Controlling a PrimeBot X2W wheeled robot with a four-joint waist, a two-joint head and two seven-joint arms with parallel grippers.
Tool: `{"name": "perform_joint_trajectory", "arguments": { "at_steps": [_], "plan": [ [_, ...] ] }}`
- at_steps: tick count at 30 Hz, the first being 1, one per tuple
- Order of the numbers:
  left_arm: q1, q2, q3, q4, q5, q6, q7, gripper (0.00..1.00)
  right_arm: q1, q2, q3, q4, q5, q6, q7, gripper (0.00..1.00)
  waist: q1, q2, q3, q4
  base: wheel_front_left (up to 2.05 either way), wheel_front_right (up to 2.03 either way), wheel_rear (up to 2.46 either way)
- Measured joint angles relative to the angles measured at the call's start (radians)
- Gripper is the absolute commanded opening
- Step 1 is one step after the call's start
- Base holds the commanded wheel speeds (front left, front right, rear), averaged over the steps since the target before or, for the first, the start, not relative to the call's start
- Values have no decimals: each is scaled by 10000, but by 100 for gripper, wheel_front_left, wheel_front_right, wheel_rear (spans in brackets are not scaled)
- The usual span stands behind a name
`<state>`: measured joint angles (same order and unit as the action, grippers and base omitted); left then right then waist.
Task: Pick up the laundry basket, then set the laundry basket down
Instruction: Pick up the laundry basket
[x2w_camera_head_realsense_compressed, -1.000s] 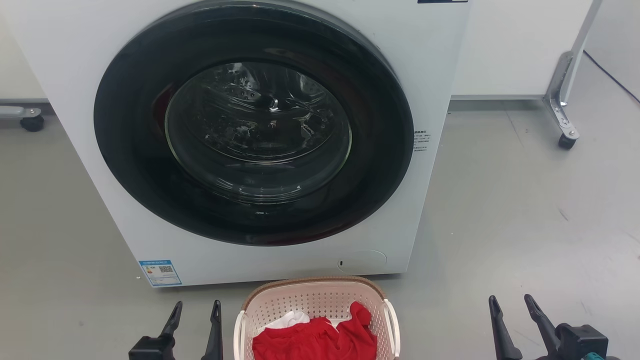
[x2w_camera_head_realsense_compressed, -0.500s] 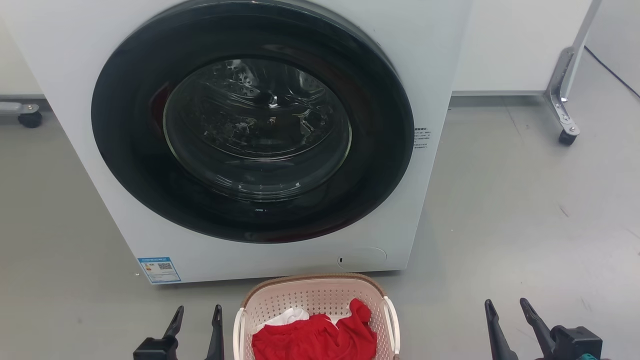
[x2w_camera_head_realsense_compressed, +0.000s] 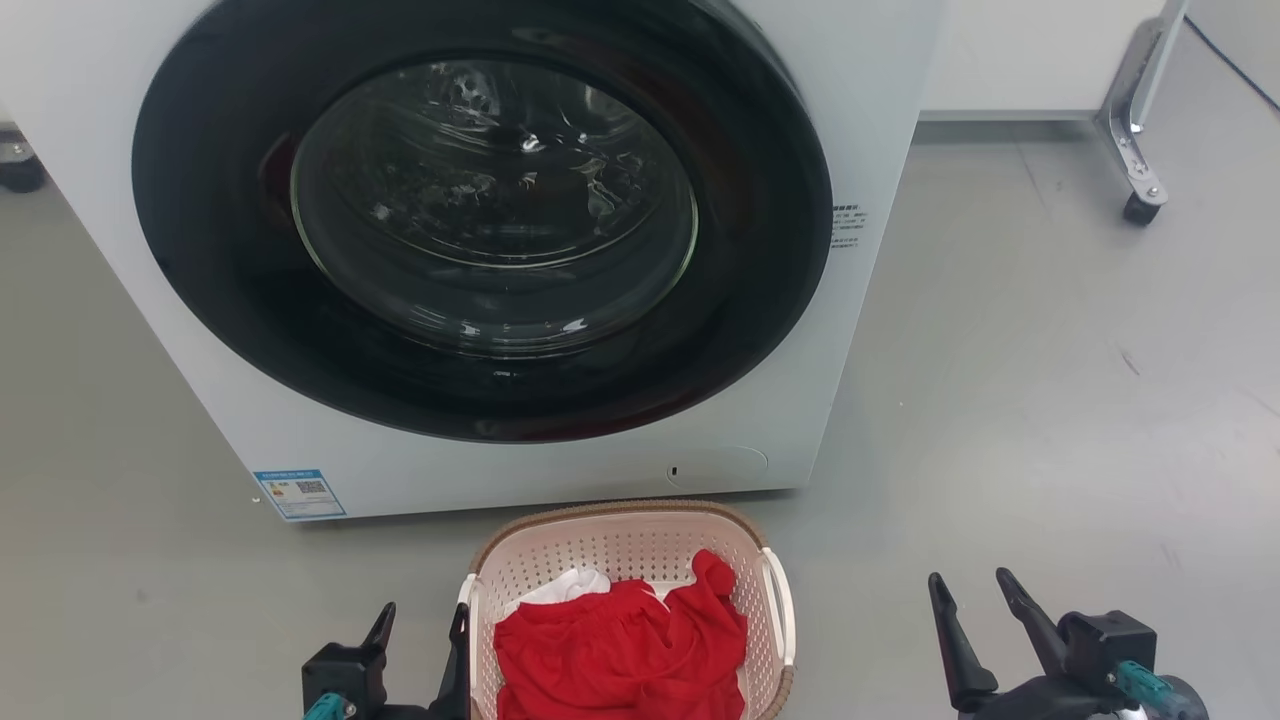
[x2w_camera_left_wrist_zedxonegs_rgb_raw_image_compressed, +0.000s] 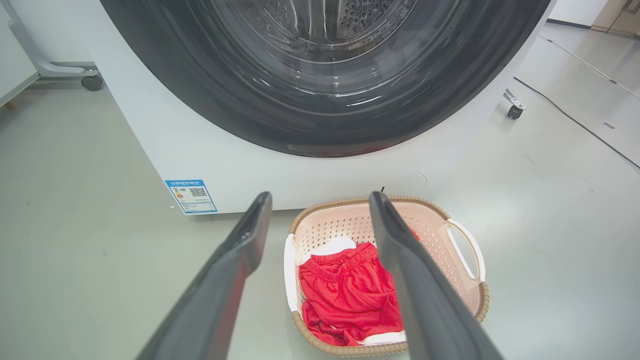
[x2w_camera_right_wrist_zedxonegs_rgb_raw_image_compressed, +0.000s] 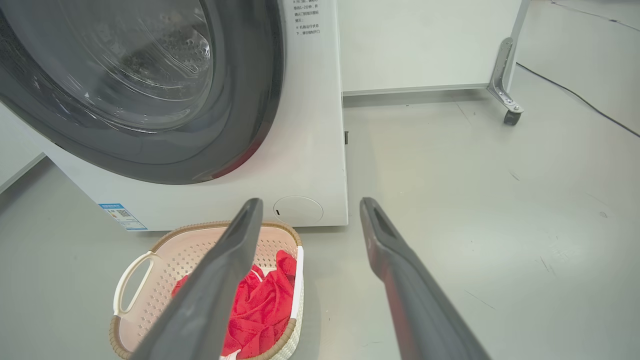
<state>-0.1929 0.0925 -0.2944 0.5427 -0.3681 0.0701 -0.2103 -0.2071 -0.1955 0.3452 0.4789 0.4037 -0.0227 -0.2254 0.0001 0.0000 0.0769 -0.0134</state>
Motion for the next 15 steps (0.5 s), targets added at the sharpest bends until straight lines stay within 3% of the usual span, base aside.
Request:
{"name": "perform_joint_trajectory", "arguments": {
  "at_steps": [15],
  "plan": [
    [-1595, -198, -163, 1674, -10, -88, 844, 100, -1668, 408, 458, 1365, -171, 334, 813, 100, 1, 1, 1375, -126, 0, 0, 0]
  ]
}}
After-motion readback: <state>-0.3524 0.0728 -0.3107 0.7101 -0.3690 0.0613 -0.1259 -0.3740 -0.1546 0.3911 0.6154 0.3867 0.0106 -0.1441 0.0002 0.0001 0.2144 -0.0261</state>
